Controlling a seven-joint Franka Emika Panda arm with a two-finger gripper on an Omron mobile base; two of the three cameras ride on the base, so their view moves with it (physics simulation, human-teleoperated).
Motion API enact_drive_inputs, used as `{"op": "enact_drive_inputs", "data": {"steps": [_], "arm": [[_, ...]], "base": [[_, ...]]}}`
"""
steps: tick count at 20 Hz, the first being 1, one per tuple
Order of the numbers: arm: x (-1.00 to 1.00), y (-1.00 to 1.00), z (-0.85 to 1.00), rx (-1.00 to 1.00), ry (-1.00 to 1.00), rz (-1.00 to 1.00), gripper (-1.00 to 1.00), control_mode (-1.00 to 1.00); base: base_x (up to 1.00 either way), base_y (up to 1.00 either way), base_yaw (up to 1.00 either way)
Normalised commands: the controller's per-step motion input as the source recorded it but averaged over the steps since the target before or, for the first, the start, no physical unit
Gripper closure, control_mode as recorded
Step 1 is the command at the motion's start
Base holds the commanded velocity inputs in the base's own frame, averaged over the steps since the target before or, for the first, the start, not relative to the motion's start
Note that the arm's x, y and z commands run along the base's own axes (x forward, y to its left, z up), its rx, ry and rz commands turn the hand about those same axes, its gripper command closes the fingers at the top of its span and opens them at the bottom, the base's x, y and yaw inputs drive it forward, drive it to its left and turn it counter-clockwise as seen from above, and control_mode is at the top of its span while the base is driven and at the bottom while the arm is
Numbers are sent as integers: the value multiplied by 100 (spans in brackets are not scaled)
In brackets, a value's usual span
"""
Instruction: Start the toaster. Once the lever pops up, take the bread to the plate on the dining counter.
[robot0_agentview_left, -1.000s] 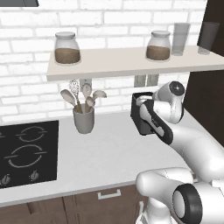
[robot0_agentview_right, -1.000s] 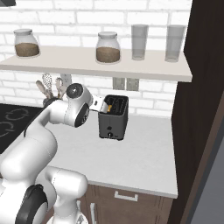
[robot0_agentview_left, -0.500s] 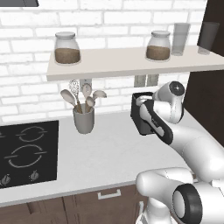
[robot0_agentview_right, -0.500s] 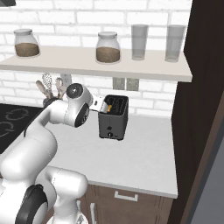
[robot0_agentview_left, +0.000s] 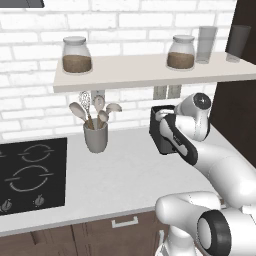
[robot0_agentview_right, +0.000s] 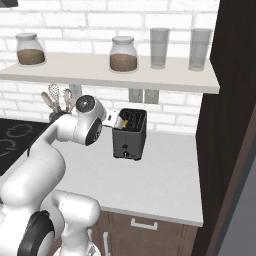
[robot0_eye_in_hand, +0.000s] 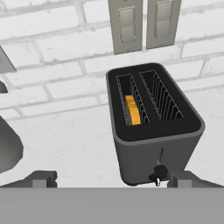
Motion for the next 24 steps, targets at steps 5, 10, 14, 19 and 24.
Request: {"op": "enact_drive_inputs", "data": {"steps": [5, 10, 14, 19, 24], "arm": [[0, 0, 0, 0, 0, 0, -100, -100], [0, 0, 0, 0, 0, 0, -100, -100], [0, 0, 0, 0, 0, 0, -100, -100], [0, 0, 0, 0, 0, 0, -100, -100], [0, 0, 0, 0, 0, 0, -100, -100]], "base": [[0, 0, 0], [0, 0, 0], [0, 0, 0], [0, 0, 0], [0, 0, 0]]}}
